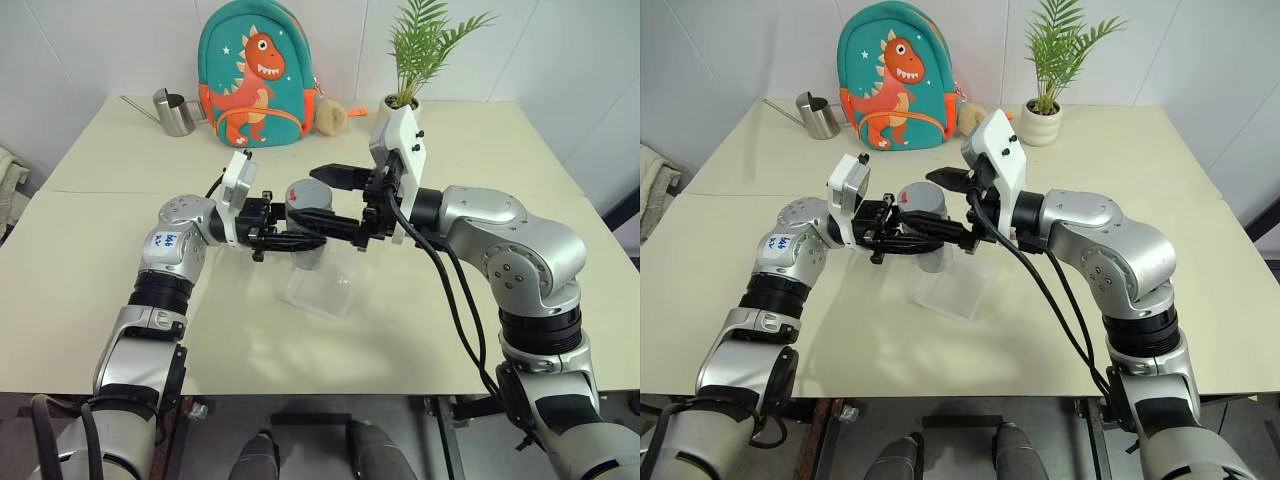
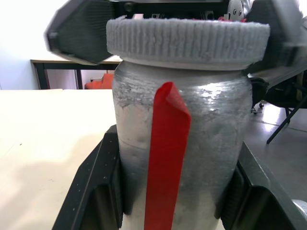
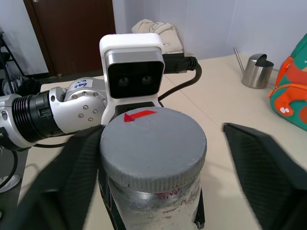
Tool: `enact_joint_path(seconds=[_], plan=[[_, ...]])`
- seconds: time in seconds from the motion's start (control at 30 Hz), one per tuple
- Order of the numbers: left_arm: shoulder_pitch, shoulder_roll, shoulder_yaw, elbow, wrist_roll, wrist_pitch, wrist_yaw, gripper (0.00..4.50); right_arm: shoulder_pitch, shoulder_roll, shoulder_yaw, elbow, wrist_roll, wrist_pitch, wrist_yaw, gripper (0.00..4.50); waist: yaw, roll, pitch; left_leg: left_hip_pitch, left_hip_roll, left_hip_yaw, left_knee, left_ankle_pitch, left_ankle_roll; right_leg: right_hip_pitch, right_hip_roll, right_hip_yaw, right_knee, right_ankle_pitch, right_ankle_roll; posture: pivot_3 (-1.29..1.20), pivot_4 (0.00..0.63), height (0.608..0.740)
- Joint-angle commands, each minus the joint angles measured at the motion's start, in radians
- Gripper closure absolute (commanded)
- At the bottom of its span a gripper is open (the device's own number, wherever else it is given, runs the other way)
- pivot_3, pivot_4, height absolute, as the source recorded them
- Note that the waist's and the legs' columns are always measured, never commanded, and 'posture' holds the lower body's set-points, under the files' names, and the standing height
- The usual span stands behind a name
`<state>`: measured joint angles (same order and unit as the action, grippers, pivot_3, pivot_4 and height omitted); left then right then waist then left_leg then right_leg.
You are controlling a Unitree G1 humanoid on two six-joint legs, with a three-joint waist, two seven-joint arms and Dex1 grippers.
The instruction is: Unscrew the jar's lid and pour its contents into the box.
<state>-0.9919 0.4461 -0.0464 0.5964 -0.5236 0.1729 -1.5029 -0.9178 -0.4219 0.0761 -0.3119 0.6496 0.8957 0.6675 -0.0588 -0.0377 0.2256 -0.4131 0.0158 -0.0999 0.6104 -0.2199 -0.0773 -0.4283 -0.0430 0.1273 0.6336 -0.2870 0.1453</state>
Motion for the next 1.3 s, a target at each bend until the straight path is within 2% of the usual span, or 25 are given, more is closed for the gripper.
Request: enact_joint_path(seconds=[0.03, 0.37, 0.47, 1.0, 1.13, 1.3], plan=[[-0.012, 0.008, 0.019, -0.020, -0.008, -0.008, -0.092, 2.50, -0.022, -0.011, -0.015, -0.034, 0.008, -0.013, 0.011, 0.52, 0.000, 0.000, 0.000, 0.000, 0.000, 0.000, 0.000, 0.000, 0.000, 0.000, 0.000, 0.000, 0.000, 0.000, 0.000, 0.00, 0.150, 0.740], [-0.015, 0.008, 0.020, -0.017, -0.006, -0.010, -0.087, 2.50, -0.026, -0.010, -0.017, -0.034, 0.007, -0.016, 0.015, 0.52, 0.000, 0.000, 0.000, 0.000, 0.000, 0.000, 0.000, 0.000, 0.000, 0.000, 0.000, 0.000, 0.000, 0.000, 0.000, 0.00, 0.150, 0.740], [-0.015, 0.007, 0.021, -0.017, -0.006, -0.011, -0.087, 2.50, -0.027, -0.008, -0.020, -0.039, 0.013, -0.014, 0.017, 1.04, 0.000, 0.000, 0.000, 0.000, 0.000, 0.000, 0.000, 0.000, 0.000, 0.000, 0.000, 0.000, 0.000, 0.000, 0.000, 0.00, 0.150, 0.740], [-0.011, 0.004, 0.020, -0.023, -0.006, -0.013, -0.083, 2.50, -0.026, -0.013, -0.017, -0.045, 0.014, -0.006, 0.023, 1.04, 0.000, 0.000, 0.000, 0.000, 0.000, 0.000, 0.000, 0.000, 0.000, 0.000, 0.000, 0.000, 0.000, 0.000, 0.000, 0.00, 0.150, 0.740], [-0.009, 0.006, 0.021, -0.025, -0.006, -0.014, -0.084, 2.50, -0.023, -0.012, -0.015, -0.046, 0.015, -0.002, 0.021, 1.85, 0.000, 0.000, 0.000, 0.000, 0.000, 0.000, 0.000, 0.000, 0.000, 0.000, 0.000, 0.000, 0.000, 0.000, 0.000, 0.00, 0.150, 0.740], [-0.007, 0.007, 0.021, -0.025, -0.004, -0.014, -0.085, 2.50, -0.030, -0.014, -0.016, -0.045, 0.012, -0.001, 0.022, 1.85, 0.000, 0.000, 0.000, 0.000, 0.000, 0.000, 0.000, 0.000, 0.000, 0.000, 0.000, 0.000, 0.000, 0.000, 0.000, 0.00, 0.150, 0.740]])
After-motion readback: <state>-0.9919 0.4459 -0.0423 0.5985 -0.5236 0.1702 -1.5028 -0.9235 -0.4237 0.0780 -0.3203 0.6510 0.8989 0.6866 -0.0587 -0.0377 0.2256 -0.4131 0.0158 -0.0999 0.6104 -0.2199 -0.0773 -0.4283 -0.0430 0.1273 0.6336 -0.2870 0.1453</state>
